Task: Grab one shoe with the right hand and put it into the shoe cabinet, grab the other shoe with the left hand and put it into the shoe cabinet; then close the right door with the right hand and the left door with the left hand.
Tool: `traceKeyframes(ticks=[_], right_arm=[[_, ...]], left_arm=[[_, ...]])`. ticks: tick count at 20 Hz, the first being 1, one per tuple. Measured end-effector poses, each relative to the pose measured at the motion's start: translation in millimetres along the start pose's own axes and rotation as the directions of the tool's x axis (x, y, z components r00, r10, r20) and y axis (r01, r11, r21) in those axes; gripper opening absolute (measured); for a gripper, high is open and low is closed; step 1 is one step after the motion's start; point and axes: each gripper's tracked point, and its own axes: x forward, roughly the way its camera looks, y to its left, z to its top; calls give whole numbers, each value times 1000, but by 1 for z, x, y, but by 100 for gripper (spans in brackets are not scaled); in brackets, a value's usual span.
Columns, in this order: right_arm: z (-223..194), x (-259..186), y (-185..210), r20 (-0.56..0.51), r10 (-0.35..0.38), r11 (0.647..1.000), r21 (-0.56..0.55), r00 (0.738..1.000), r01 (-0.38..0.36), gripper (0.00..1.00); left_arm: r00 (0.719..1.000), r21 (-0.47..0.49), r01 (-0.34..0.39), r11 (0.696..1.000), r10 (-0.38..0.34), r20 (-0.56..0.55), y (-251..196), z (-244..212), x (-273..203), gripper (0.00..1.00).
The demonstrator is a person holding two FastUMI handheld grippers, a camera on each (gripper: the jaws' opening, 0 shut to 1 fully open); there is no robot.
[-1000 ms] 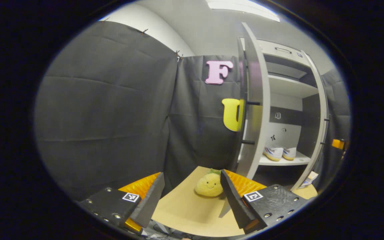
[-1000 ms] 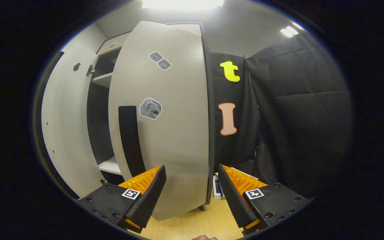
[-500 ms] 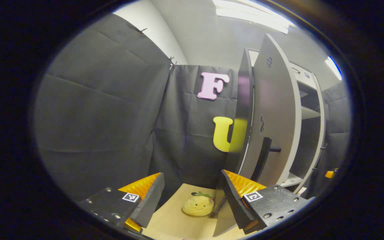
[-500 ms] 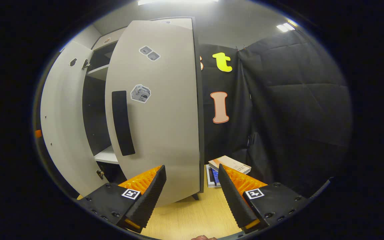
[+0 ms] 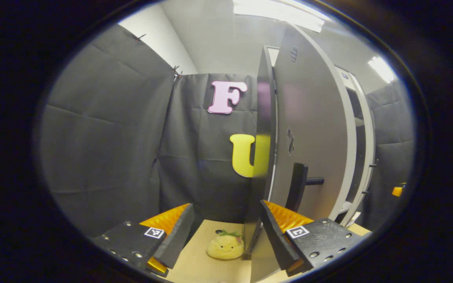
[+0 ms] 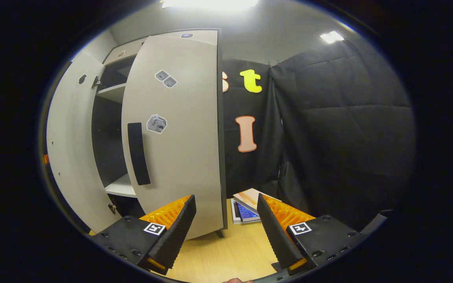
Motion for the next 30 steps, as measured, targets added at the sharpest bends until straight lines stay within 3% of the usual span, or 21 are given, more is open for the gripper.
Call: traceKeyframes(ticks=[5, 9, 15, 19, 20, 21, 30], right_arm=[[-18, 14, -4, -24, 4, 1000, -4, 1000, -4, 98], [-32, 32, -4, -65, 49, 998, 48, 997, -46, 98], [-28, 47, -27, -67, 67, 997, 34, 996, -65, 98], [-34, 59, -33, -85, 95, 995, 44, 992, -92, 96], [-36, 61, -36, -92, 105, 994, 55, 990, -100, 92], [-36, 64, -38, -95, 114, 992, 70, 989, -107, 96], [-54, 69, -80, -142, 98, 991, 104, 985, -84, 97]], left_arm=[[1000, 40, -11, 999, 11, -22, -12, 0, -2, 94], [999, 73, -1, 997, 3, -37, -45, 1, -8, 94], [989, 0, -148, 989, 148, -29, -60, -6, -21, 93], [992, -83, -116, 990, 111, -62, -92, -17, -18, 94], [993, -93, -107, 990, 101, -65, -100, -17, -16, 94], [993, -97, -104, 990, 98, -65, -109, -18, -16, 94], [998, -69, -55, 996, 53, -38, -185, -7, 22, 94]])
